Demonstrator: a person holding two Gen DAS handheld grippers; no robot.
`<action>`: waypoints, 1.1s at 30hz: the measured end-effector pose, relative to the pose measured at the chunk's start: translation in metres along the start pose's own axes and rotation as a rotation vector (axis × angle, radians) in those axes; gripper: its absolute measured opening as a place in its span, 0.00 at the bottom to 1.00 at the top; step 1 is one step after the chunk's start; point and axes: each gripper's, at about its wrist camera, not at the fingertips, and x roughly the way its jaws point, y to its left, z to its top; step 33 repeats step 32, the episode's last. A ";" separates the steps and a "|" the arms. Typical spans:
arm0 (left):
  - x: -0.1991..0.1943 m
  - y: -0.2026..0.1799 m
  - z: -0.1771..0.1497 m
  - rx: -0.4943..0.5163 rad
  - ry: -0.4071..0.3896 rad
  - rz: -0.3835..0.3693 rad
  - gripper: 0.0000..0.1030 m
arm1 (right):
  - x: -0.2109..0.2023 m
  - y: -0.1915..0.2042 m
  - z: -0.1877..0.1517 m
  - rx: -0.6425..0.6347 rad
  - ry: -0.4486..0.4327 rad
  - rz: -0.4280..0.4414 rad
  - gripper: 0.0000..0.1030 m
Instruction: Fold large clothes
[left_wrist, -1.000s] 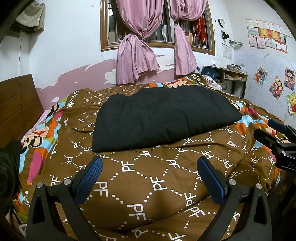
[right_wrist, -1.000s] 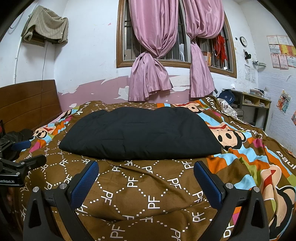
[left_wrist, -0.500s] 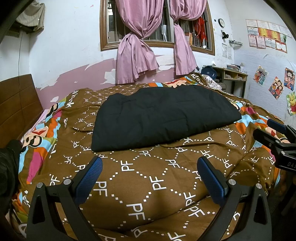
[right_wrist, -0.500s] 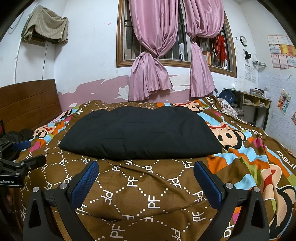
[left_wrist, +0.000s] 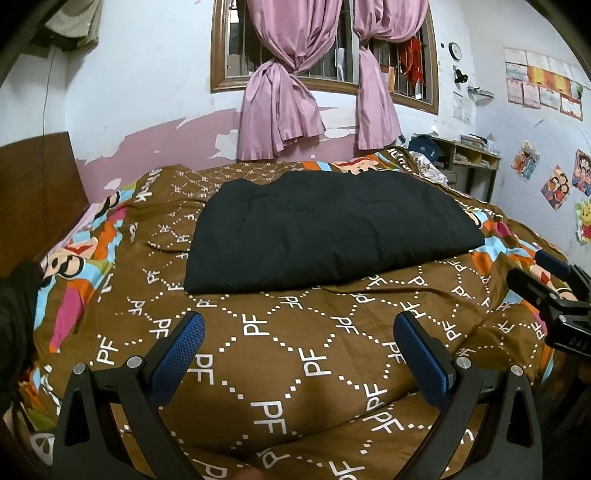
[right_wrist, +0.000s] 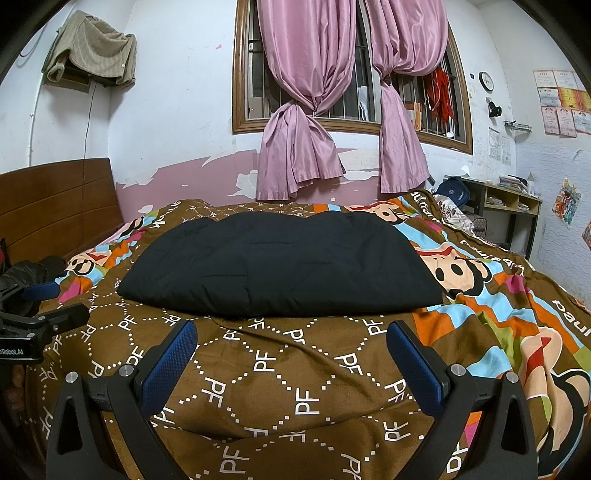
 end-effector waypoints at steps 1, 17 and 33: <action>-0.001 0.000 0.000 -0.005 0.001 0.004 0.97 | 0.000 0.000 0.000 0.000 0.000 0.000 1.00; -0.008 0.001 0.005 -0.018 -0.016 0.012 0.97 | 0.000 0.000 0.000 0.000 0.001 0.000 1.00; -0.008 0.001 0.005 -0.017 -0.016 0.019 0.97 | 0.000 0.001 0.001 0.000 0.003 -0.001 1.00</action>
